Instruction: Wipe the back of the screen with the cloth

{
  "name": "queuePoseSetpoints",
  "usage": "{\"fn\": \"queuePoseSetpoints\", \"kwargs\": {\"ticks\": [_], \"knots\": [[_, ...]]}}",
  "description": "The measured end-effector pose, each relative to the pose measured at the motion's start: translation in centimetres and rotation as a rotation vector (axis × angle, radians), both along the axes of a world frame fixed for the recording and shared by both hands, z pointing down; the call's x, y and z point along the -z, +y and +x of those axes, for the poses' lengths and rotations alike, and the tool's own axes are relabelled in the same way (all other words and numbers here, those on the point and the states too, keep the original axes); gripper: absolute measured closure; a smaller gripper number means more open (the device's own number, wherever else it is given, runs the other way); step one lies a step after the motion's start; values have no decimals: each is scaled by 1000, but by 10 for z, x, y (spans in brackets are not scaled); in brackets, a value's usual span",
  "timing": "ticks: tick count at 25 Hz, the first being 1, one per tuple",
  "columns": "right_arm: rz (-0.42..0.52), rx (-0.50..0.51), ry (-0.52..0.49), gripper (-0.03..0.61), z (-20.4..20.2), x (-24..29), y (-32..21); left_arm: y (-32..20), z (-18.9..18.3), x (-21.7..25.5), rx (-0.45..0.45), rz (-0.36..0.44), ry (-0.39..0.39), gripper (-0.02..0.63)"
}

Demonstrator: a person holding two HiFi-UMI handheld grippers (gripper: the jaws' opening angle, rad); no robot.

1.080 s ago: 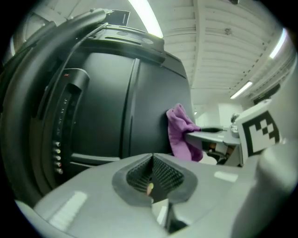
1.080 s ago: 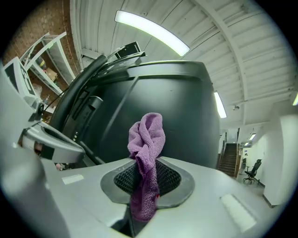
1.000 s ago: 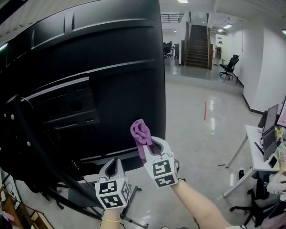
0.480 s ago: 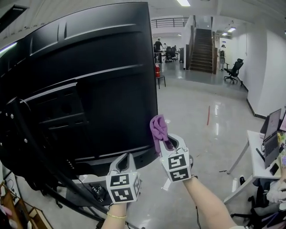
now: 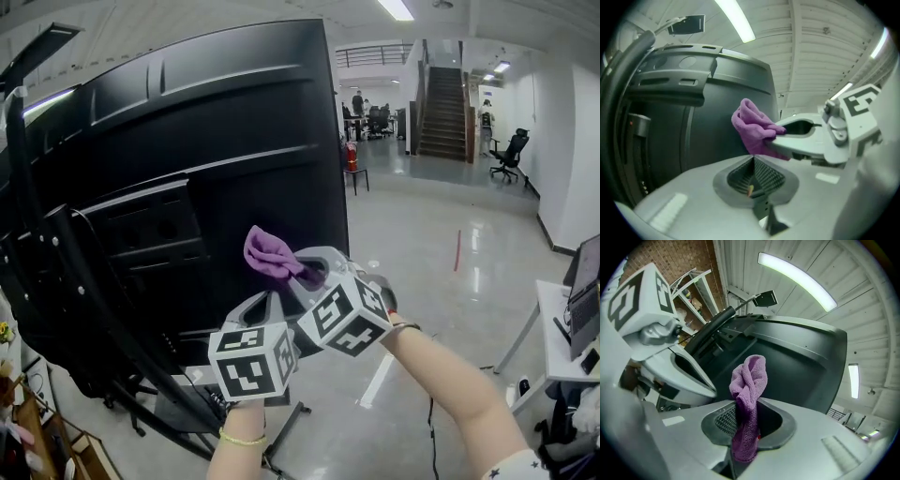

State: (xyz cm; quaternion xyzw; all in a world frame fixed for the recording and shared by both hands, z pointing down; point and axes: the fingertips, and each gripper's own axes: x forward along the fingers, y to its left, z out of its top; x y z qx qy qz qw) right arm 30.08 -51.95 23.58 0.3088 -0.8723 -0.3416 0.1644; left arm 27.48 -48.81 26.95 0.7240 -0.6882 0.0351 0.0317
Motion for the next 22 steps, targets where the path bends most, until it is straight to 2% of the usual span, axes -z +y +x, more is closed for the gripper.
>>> {"fn": "queuePoseSetpoints", "kwargs": {"ticks": [3,6,11,17,22], "knots": [[37,-43,-6,511,4,44,-20,-6,6,18,-24,-28,-35,606],[71,-67,-53,511,12,101,-32,-17,12,54,-51,-9,-53,606],[78,-77,-192,511,26,191,-42,-37,20,149,-55,99,-104,606],[133,-108,-317,511,38,265,-51,-49,14,251,26,234,-201,606],[137,-159,-409,511,51,299,-61,-62,12,292,44,295,-226,606]]}}
